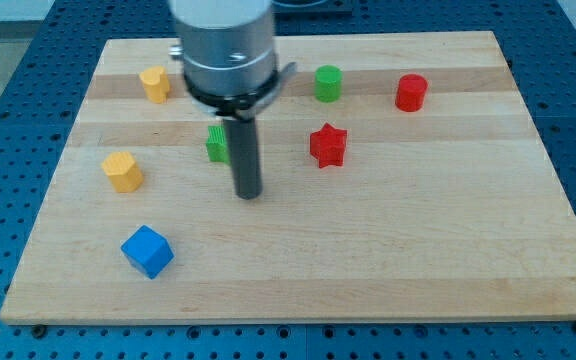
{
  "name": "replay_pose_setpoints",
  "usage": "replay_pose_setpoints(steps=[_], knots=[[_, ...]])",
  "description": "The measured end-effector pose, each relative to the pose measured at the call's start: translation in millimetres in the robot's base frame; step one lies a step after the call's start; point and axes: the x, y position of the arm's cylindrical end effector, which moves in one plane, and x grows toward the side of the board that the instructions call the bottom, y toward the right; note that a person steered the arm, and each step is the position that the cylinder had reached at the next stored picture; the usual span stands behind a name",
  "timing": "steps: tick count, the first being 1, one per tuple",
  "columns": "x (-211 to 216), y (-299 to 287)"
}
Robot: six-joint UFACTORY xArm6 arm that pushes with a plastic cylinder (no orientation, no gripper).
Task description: Point at the yellow heart
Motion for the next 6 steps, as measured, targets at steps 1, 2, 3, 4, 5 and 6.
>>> replay_pose_setpoints(steps=[1, 2, 3, 4, 5, 6], knots=[[24.3, -32.6], [27.8, -100.8], [27.9, -184.2], [-23.8, -206.7], [-91.1, -209.3], [-160.2, -206.0]])
